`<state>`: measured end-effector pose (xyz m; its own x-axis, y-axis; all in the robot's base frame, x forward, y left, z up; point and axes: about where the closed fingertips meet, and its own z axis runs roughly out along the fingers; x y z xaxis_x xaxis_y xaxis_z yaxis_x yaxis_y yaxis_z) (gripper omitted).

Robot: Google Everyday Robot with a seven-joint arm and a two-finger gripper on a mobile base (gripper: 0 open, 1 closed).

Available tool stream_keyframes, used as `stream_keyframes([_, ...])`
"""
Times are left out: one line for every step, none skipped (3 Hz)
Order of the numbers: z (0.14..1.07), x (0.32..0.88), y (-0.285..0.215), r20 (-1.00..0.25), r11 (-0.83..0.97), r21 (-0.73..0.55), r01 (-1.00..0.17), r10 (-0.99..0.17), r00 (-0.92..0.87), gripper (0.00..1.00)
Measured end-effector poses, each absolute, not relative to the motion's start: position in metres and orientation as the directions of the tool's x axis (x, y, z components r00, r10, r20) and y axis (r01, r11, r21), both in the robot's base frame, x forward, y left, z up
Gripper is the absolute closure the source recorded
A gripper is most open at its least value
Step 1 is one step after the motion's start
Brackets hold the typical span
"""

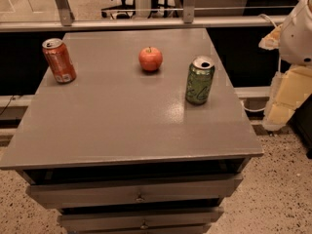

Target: Pick coke can

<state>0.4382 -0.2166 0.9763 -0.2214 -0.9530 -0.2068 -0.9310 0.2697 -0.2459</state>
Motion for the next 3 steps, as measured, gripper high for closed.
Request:
stream_keyframes([0.976, 0.438, -0.217, -0.207, 0.27, -0.246, -0.931, -0.953, -0.221, 0.0])
stream_keyframes([0.971, 0.446, -0.21, -0.247, 0.241, -0.247, -0.939, -0.952, -0.179, 0.0])
stream_keyframes([0.951, 0.471, -0.18, -0.37, 0.171, -0.227, -0.959, -0.926, -0.078, 0.0])
